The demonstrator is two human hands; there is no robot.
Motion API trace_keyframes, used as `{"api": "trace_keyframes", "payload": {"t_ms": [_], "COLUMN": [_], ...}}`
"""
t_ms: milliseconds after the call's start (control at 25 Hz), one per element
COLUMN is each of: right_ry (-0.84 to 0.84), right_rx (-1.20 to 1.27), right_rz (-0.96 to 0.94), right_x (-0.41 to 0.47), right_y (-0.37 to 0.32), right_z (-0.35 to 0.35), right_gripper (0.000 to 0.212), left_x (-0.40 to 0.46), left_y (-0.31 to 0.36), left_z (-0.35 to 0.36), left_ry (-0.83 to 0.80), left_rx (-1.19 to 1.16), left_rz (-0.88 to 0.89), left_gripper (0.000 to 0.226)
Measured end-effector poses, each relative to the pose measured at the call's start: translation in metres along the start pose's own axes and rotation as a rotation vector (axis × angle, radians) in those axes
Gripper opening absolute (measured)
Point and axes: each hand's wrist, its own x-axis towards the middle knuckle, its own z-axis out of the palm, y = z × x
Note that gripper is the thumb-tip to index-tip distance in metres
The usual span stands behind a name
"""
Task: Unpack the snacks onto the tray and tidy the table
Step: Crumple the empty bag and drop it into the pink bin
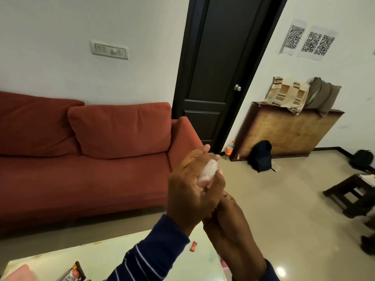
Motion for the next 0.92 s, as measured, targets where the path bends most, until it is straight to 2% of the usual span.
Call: {"api": "trace_keyframes", "payload": {"t_ms": [80,240,360,440,560,640,720,920], "right_ry": [0.059,0.103,0.070,0.027,0.114,0.164,0.223,0.361], "right_rx": [0.022,-0.056,0.105,0.079,0.013,0.039,0.031,-0.237], "right_rz": [0.017,0.096,0.204,0.179,0.129,0.153,0.148,0.202], "right_x": [0.006,0.011,0.015,0.019,0.032,0.050,0.079,0.142], "right_y": [0.003,0.005,-0.009,-0.018,-0.025,-0.029,-0.034,0.018], "right_z": [-0.012,-0.050,-0.095,-0.134,-0.212,-0.267,-0.337,-0.505], "right_gripper": [0.018,0.037,0.035,0.035,0.027,0.036,0.030,0.014], "left_x": [-0.013,-0.035,-0.058,-0.081,-0.108,-0.119,-0.135,-0.204], "left_y": [-0.013,-0.032,-0.029,-0.026,-0.023,-0.027,-0.036,-0.064], "left_z": [0.008,0.032,0.072,0.109,0.181,0.230,0.284,0.346], "left_ry": [-0.086,-0.170,-0.242,-0.312,-0.420,-0.504,-0.561,-0.524], "left_rx": [0.048,0.176,0.153,0.087,0.013,-0.002,0.003,0.226], "left_rz": [0.044,0.214,0.215,0.137,-0.019,-0.086,-0.199,-0.542], "left_gripper": [0.036,0.040,0.053,0.063,0.074,0.075,0.071,0.075]}}
